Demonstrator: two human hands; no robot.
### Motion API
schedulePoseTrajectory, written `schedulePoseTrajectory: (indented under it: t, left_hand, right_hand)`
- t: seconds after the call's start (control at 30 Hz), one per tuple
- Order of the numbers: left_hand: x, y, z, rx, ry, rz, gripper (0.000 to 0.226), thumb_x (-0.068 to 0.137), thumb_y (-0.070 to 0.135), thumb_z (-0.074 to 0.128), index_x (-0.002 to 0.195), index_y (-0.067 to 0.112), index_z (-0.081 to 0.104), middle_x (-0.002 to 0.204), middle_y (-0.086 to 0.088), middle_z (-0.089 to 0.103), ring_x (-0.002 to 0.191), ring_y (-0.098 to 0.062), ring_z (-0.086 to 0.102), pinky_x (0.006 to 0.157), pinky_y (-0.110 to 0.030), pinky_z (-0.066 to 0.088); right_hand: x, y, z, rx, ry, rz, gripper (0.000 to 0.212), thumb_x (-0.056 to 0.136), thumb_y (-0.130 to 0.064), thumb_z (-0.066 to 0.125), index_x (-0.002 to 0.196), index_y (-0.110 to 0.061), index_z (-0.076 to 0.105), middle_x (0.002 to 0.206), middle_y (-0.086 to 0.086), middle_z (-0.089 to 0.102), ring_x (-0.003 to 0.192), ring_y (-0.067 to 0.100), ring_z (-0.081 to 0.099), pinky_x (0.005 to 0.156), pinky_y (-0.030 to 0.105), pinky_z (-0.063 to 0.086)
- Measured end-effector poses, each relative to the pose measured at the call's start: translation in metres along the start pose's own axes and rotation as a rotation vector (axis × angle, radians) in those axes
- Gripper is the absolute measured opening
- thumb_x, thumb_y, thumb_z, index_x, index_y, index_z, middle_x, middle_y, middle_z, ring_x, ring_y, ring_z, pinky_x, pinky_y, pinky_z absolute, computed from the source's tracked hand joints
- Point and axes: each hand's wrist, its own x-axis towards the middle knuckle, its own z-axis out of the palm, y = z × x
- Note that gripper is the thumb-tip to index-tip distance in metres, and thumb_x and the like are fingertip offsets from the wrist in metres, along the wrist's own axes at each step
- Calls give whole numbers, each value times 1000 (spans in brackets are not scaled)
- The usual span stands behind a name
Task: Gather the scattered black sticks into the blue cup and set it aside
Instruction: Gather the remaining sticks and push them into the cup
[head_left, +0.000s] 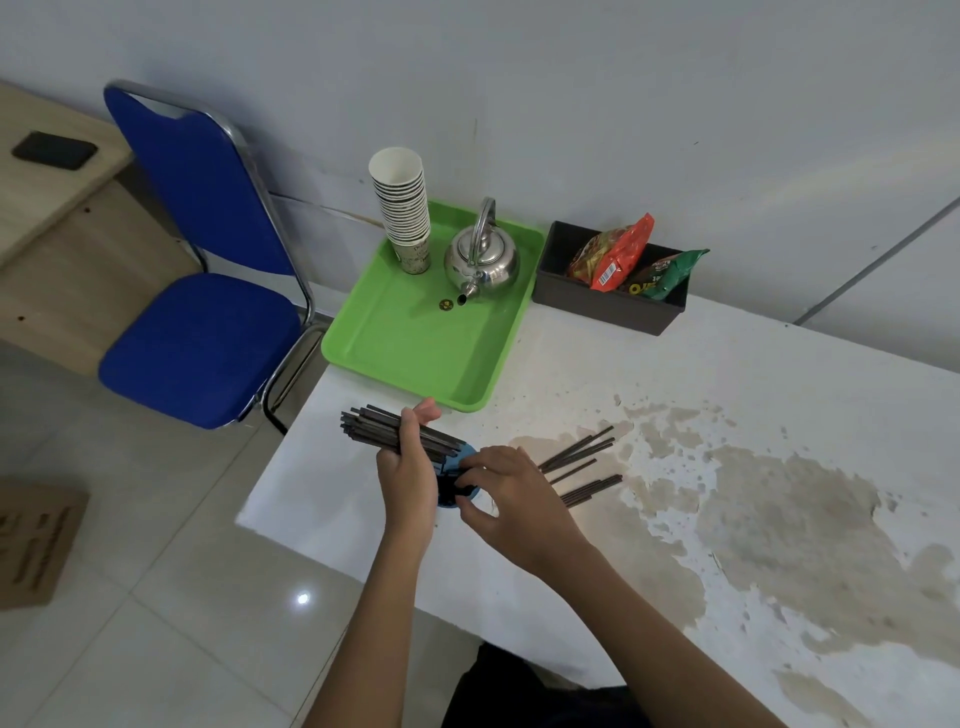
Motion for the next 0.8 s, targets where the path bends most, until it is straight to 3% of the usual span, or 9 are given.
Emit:
schedulePoseTrajectory:
  t: [0.17,0.3,0.43,0.57,0.67,0.8]
  left_hand:
    - [-1,-6,4,57,-28,63,38,107,30,39,88,23,71,119,9,72,112,-10,64,97,-27,47]
    - [2,-12,1,82,-75,69,36,107,31,38,99,18,71,97,15,68,93,-9,64,78,-17,51]
    - [2,-15,-3,87,-110,106,37,108,30,37,103,15,70,91,2,59,82,10,61,74,-10,47]
    - [0,-12,-1,23,-71,99,39,108,27,35,104,7,68,93,0,56,77,13,59,71,-5,45]
    - [0,-12,2,53,-70,89,39,107,27,38,102,3,68,91,4,61,73,12,60,66,-5,44]
    - [3,-15,1,135,-46,86,37,105,30,42,94,9,70,71,19,63,64,1,58,64,-15,46]
  right_hand:
    - [-1,2,-3,70,-11,-15,20,86,-29,62,101,-17,68,117,-4,64,110,14,54,97,30,45]
    - [-2,5,-3,92,-24,7,22,89,-32,63,106,-19,67,122,-6,61,114,12,51,97,27,44]
    - [-3,5,-4,110,-16,15,22,89,-32,63,106,-19,66,121,-7,62,115,11,52,96,25,44]
    - [-3,6,-3,119,-16,25,23,89,-32,64,108,-19,66,123,-8,61,116,10,52,97,23,42]
    - [-3,6,-3,123,-21,19,23,88,-32,64,107,-19,66,122,-7,62,115,10,52,94,19,39]
    - [-5,5,-2,133,-9,17,23,88,-32,65,107,-20,66,120,-7,62,115,10,53,94,20,40]
